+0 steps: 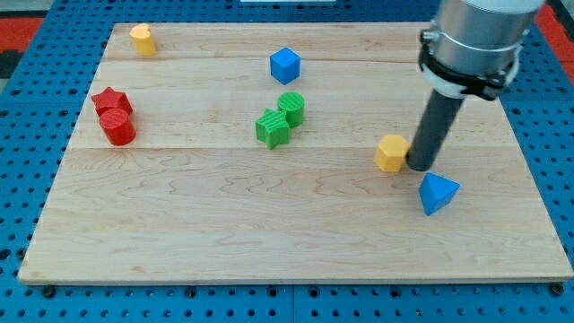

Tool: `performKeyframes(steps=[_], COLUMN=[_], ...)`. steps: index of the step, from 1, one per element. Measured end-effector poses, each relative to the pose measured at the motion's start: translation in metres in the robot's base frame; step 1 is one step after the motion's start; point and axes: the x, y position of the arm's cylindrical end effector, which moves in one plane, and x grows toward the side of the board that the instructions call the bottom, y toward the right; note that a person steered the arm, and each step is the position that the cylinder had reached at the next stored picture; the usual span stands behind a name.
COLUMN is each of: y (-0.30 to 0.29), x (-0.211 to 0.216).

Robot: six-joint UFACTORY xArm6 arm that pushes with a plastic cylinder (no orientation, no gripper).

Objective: Push blue triangle to bottom right

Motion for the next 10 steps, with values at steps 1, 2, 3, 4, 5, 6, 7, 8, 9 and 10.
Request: performKeyframes(steps=[1, 2, 3, 4, 5, 6, 7, 8, 9, 10], y=[-0.027, 0.009, 0.026, 0.041, 0.059, 0.082, 0.100, 0.100, 0.097, 0.052], x=[0.023, 0.053, 0.051, 0.031, 0.019, 0.012, 0.025, 0.040, 0.040, 0.055])
